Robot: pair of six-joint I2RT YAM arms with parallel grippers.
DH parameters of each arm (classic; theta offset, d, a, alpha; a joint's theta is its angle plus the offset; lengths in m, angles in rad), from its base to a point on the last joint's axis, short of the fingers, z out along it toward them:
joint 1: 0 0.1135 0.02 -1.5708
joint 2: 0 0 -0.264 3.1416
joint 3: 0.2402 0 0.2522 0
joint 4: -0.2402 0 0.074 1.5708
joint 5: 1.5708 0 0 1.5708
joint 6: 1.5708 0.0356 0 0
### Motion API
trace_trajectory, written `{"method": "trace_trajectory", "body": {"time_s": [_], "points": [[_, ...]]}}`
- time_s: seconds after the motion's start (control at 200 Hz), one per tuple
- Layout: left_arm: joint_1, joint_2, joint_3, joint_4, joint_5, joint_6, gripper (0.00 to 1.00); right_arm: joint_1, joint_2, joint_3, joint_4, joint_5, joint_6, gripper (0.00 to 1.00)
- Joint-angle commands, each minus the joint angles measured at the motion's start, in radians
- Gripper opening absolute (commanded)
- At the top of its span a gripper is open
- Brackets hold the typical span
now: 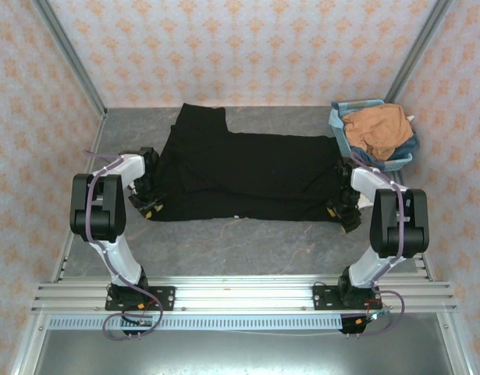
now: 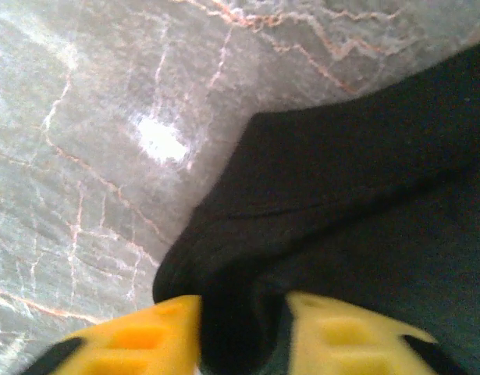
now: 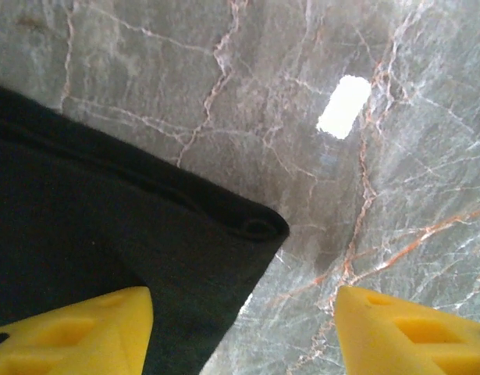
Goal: Fold and stack the t-shirts
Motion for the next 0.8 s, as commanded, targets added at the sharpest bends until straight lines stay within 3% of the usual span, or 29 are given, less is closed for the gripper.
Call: {"method": "trace_trajectory", "body": {"time_s": [0.0, 0.07, 0.25, 0.38, 0.64, 0.791], "points": [[0.008, 0.041, 0.044, 0.014, -0.098, -0.010, 0.11, -0.006, 0.032, 0.003, 0.010, 0.065, -0.010, 0.56], [0.008, 0.059, 0.062, 0.000, -0.131, -0.013, 0.00, -0.006, 0.054, 0.024, 0.005, 0.089, -0.023, 0.49], [0.046, 0.063, 0.055, -0.019, -0.206, -0.035, 0.00, -0.006, 0.050, 0.051, -0.003, 0.109, -0.048, 0.24], [0.109, 0.027, 0.013, -0.019, -0.219, -0.050, 0.00, 0.015, 0.059, 0.060, -0.003, 0.031, -0.072, 0.16], [0.264, -0.084, -0.095, 0.002, -0.219, -0.079, 0.00, 0.230, 0.147, 0.169, -0.013, -0.006, -0.041, 0.16], [0.344, -0.122, -0.134, 0.019, -0.187, -0.069, 0.00, 0.270, 0.171, 0.197, -0.048, 0.010, -0.030, 0.16]]}}
